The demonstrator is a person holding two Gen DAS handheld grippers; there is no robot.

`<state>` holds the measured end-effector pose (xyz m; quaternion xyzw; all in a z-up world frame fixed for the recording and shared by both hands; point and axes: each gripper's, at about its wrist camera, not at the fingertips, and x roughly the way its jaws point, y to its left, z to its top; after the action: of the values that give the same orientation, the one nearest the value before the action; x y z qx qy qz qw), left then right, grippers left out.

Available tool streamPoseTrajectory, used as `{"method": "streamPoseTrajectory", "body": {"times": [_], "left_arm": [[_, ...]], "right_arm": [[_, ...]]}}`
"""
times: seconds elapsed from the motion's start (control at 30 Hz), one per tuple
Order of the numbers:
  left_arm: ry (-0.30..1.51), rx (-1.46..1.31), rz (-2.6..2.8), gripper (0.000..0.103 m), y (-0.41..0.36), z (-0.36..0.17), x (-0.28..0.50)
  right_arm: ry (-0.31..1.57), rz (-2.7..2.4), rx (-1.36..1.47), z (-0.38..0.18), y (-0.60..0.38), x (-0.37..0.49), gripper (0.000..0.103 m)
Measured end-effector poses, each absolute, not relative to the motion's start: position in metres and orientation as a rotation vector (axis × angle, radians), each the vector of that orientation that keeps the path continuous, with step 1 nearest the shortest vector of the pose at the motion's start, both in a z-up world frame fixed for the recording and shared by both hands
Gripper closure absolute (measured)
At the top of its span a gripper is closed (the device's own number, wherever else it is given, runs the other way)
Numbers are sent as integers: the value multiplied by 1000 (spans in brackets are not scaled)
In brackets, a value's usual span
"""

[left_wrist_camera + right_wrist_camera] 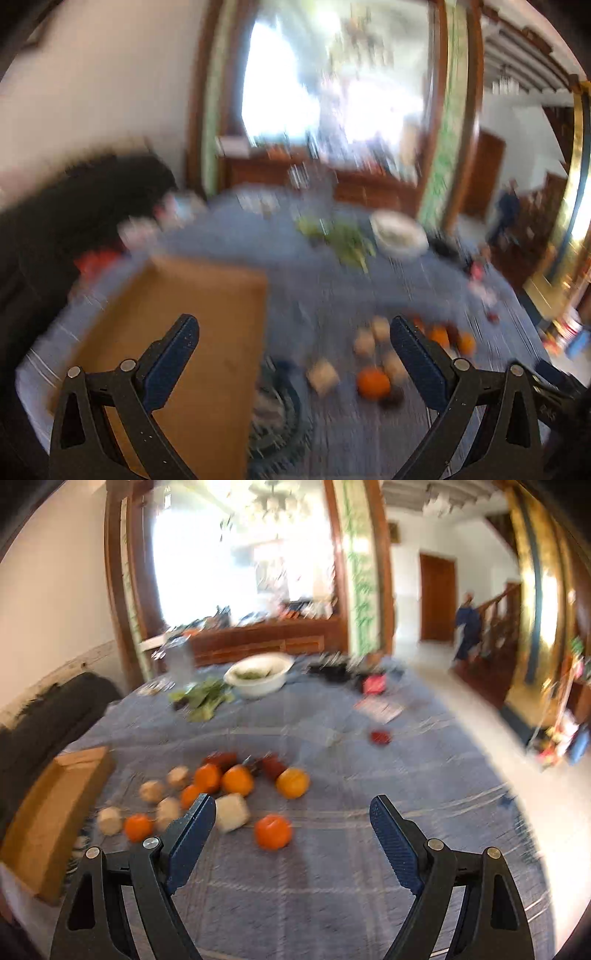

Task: Organize fruits
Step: 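Grasp an orange with the left gripper while the right gripper grasps a pale wooden cylinder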

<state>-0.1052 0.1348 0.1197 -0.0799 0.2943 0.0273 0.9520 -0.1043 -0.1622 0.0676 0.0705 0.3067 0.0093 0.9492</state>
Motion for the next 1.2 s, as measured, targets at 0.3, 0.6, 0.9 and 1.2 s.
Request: {"method": "streamPoseTrajectory", "body": {"times": [0.3,0.6,0.9,1.2], "left_arm": [[689,-178,-60,1,119,83,-83],[747,-155,-220,33,104,69,-67],[832,13,-317,33,71,43,-45],[908,26,-377,64,66,27,-23]], "right_arm": [[763,187,150,39,-134,-83,14],[822,267,212,22,-117,-41,17],[842,244,199,13,-113,-13,37],[850,241,215,4,-122,-5,47]]}}
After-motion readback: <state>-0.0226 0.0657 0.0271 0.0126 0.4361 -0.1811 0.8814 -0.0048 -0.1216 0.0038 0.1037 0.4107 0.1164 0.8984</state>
